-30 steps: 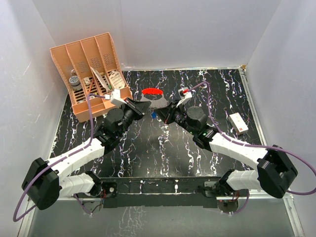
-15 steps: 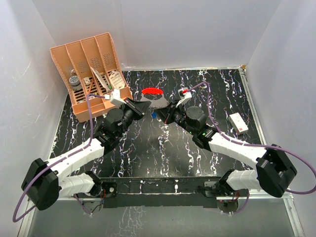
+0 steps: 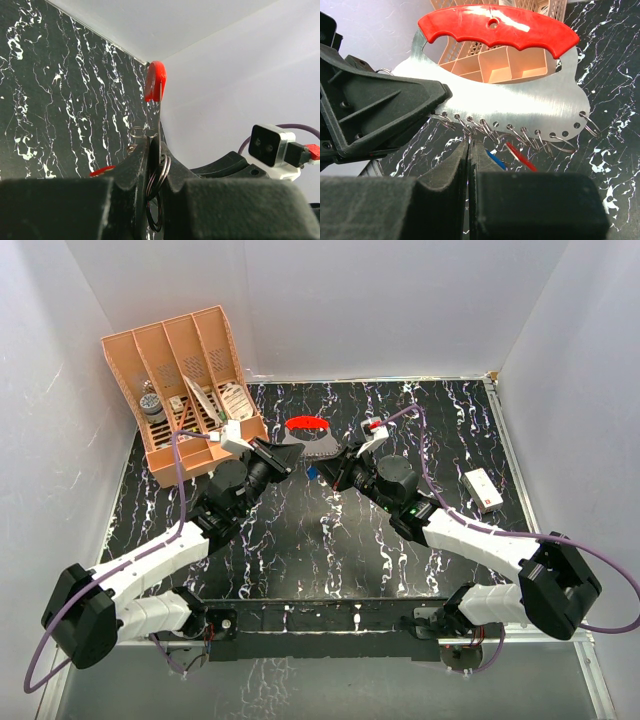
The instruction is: Put the keys on the keyring
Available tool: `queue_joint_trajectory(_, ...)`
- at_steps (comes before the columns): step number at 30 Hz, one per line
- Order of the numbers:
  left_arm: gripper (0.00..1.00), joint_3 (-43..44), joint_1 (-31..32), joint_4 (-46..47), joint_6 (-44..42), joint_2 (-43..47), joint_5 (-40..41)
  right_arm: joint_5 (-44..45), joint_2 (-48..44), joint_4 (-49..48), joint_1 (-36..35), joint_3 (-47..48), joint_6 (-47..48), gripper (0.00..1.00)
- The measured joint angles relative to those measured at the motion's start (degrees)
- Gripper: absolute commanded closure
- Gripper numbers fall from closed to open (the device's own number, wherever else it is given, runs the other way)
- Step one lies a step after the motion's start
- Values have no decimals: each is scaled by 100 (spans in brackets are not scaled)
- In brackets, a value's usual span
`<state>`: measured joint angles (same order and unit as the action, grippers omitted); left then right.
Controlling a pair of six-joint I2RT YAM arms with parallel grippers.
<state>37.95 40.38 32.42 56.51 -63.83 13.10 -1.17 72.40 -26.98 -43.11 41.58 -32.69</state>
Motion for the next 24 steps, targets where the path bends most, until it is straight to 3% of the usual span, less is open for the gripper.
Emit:
queue_joint_trajectory(14, 100, 0, 0, 7, 11, 39, 13, -4, 9, -2, 0, 0, -7, 100)
queue_joint_trajectory(17, 100, 0, 0, 4, 9, 39, 44, -4, 35, 0, 0, 0, -42, 77)
queue_joint_trajectory(19, 100, 0, 0, 4, 9, 39, 68, -7, 50, 4, 0, 0, -68, 66)
queue_joint_trajectory(21, 100, 0, 0, 2, 7, 42, 98, -4, 48, 2, 0, 0, -72, 60)
queue_joint_trajectory(24, 100, 0, 2, -2, 4, 50, 136, 0, 28, 9, 0, 0, -59, 59)
